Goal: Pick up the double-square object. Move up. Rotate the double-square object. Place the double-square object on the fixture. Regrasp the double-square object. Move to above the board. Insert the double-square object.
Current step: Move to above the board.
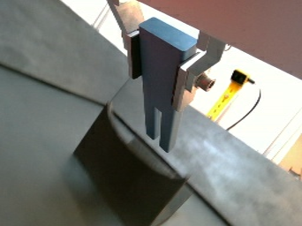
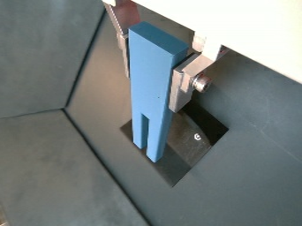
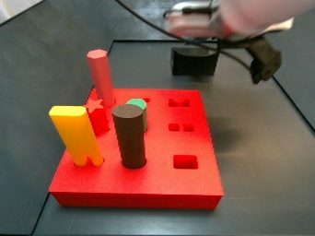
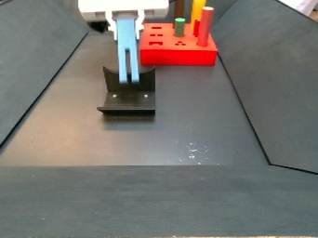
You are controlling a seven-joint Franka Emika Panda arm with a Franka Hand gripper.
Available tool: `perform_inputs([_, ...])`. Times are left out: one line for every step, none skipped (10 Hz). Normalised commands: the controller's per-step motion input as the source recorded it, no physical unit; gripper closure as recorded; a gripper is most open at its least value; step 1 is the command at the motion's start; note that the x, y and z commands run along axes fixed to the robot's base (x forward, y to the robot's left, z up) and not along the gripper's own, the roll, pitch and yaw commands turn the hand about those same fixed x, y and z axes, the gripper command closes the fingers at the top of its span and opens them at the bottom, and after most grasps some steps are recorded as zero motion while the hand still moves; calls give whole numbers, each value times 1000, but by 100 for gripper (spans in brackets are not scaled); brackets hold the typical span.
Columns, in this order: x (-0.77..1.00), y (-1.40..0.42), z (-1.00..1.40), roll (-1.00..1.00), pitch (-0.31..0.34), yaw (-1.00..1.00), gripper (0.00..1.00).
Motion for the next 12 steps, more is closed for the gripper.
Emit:
perform_inputs([60,-261,1000,55,71,142,100])
perform_inputs([59,-249,1000,31,49,137,100])
perform_inputs([58,-240,1000,19,35,130,100])
perform_inputs([54,-221,1000,4,12,112,100])
perform_inputs([52,-206,1000,-6,0,90,100])
perform_inputs([51,-193,1000,-6,6,72,100])
perform_inputs([50,-183,1000,-7,13,60,100])
perform_inputs([48,-164,1000,-8,25,43,100])
perform_inputs([47,-159,1000,-12,30,39,100])
perform_inputs([46,-144,1000,-12,51,33,100])
perform_inputs([46,-117,1000,-9,73,29,100])
perform_inputs([46,-92,897,-15,88,31,100])
